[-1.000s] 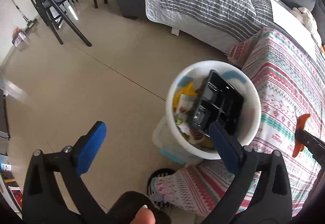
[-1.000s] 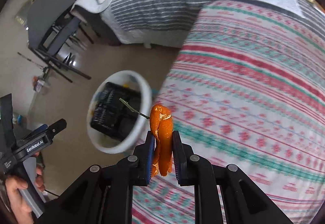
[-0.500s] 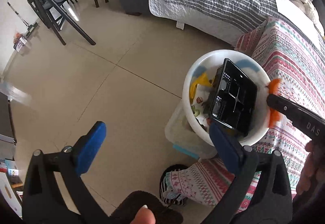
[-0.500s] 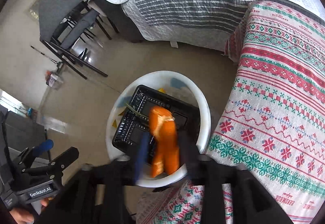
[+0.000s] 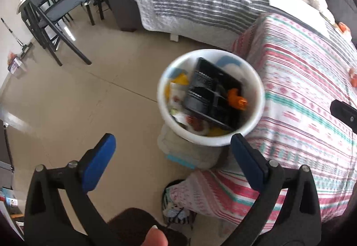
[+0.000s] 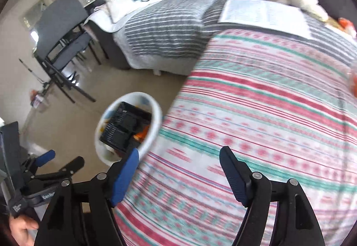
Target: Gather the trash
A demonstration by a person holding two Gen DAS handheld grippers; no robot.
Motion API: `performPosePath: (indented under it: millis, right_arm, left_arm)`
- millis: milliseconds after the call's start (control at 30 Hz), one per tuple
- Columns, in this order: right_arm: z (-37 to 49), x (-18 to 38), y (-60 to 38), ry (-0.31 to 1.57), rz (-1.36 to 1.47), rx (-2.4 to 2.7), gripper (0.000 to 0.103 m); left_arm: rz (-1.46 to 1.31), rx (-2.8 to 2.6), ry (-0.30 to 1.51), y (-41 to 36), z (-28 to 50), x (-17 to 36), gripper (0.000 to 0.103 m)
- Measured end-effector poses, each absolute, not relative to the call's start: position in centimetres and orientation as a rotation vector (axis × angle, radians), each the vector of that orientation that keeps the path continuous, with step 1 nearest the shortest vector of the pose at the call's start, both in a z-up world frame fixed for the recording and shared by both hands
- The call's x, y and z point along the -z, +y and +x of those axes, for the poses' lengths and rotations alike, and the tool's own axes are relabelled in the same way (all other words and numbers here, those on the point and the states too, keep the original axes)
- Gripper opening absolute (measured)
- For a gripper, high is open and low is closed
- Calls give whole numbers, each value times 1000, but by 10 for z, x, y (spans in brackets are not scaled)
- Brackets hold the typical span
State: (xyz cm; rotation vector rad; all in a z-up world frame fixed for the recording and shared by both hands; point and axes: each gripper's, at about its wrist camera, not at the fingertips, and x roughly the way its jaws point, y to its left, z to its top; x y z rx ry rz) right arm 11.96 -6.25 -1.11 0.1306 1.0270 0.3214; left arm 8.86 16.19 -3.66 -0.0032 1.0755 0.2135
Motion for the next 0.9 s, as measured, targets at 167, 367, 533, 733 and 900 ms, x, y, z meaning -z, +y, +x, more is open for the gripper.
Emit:
performPosePath:
  millis: [167,367,533,733,900]
  right_arm:
    - [80,-3,-104,998,111,-231,81]
    - [36,-20,-143,940,129,-145,84]
    - [0,-31,-169,866,131,-92,85]
    - [-37,-31,-188,813,102,-3,91]
    - [-59,-29,-190,769,33,37,98]
  left_arm:
    - [-16,-151,1028,130,60,29,102]
    - [31,-77,922,91,23,16,102]
    - [68,-18,851,70,-7,6,102]
    - [45,-10,797,68,-24,-5,102]
    - [36,8,785,63,-33,-7,102]
